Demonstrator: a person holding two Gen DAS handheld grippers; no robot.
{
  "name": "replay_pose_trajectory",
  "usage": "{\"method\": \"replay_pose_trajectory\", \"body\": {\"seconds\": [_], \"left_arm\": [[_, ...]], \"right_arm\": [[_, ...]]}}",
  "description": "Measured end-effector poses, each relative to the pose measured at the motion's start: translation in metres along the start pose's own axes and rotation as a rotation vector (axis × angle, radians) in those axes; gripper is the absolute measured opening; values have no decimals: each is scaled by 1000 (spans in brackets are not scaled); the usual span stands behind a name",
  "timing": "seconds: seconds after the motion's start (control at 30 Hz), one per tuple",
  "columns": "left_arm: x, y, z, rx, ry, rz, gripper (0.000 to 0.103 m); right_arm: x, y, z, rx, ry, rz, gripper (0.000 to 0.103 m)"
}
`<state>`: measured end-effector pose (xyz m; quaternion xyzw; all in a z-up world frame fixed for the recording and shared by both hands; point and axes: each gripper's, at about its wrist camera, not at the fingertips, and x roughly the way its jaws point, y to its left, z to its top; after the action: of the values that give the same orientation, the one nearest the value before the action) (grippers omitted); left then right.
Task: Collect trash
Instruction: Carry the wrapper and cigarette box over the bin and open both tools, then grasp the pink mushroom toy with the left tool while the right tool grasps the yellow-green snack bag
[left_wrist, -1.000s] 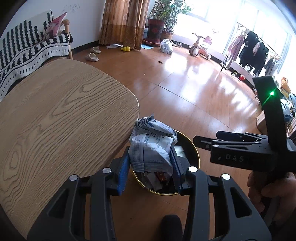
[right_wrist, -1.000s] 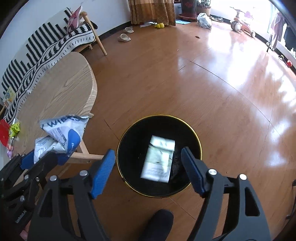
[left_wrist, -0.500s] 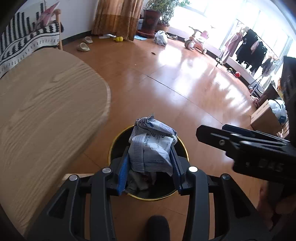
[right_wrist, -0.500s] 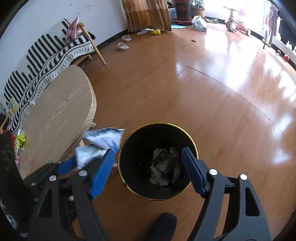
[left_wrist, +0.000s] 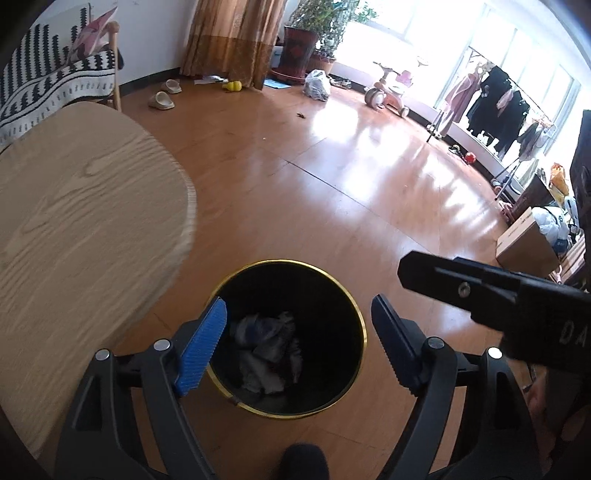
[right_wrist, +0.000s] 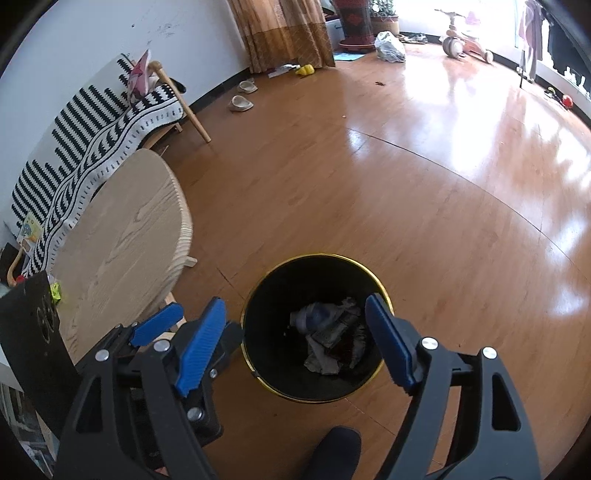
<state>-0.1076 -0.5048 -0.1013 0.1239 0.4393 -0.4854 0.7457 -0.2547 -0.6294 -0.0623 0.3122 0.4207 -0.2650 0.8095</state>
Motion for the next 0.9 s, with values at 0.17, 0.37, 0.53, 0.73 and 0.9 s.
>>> {"method": "replay_pose_trajectory", "body": {"seconds": [0.17,0.37,0.53,0.73,0.9], "left_arm": [[-45,39,1,-27,-42,65,84],[-119,121,-11,-115,-115,225,90],[-183,220,-32,-276,-140,395,90],[-250,335,-68,-413,-166,646,90],[-277,410,-98,-491,-163,701,90]], "right_arm": [[3,42,1,-59,6,32,79],[13,122,-3,-160,25,92,80],[26,219,-15,-279,54,161,80],[44,331,-54,-443,108,230,80],[63,385,-79,-549,154,248,80]]}}
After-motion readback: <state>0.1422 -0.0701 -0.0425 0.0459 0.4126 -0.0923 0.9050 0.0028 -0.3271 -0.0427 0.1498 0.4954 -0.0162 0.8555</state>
